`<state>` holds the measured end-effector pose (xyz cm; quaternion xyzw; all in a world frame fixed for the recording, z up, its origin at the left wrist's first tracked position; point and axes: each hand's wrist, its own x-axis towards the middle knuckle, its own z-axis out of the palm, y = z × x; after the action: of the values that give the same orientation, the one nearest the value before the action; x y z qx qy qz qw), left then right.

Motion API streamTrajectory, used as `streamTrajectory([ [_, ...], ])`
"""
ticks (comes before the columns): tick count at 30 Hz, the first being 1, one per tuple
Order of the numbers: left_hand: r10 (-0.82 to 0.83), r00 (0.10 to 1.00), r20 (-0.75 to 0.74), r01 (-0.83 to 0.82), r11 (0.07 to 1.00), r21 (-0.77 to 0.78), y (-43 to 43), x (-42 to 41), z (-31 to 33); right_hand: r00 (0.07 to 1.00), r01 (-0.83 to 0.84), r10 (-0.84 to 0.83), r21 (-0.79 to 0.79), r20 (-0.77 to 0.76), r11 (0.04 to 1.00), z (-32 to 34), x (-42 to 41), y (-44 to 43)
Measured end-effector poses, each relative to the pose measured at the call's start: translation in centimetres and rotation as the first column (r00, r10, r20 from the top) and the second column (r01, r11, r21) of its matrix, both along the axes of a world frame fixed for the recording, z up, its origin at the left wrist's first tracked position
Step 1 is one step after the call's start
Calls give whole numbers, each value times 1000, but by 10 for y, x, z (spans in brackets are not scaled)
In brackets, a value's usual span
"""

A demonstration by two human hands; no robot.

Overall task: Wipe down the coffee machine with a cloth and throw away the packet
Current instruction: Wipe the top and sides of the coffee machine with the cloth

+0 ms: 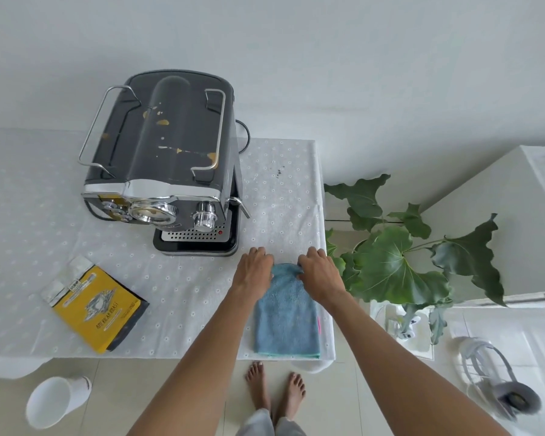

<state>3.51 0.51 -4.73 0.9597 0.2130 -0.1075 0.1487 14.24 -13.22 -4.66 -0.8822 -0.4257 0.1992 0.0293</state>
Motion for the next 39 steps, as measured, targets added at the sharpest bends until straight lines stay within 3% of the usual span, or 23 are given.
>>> streamTrajectory([
  [8, 121, 992, 32, -109, 963, -245, -3, -22, 47, 968, 124, -120, 5, -222, 992, 49, -2, -12],
  [15, 153, 970, 187, -87, 944, -319, -6, -51, 127, 968, 46, -12, 131, -251, 990, 135, -7, -29],
  [20, 203, 926, 319, -87, 936, -342, -1, -74, 180, 985, -32, 76, 274, -153, 961, 195, -19, -29],
  [28, 208, 798, 566, -116, 974, -194, 8, -94, 271, 998, -47, 57, 473, -7, 880, 280, -33, -12],
  [39, 240, 722, 649, -158, 970, -184, 56, -133, 317, 994, -96, 44, 622, 98, 777, 319, -75, 34],
])
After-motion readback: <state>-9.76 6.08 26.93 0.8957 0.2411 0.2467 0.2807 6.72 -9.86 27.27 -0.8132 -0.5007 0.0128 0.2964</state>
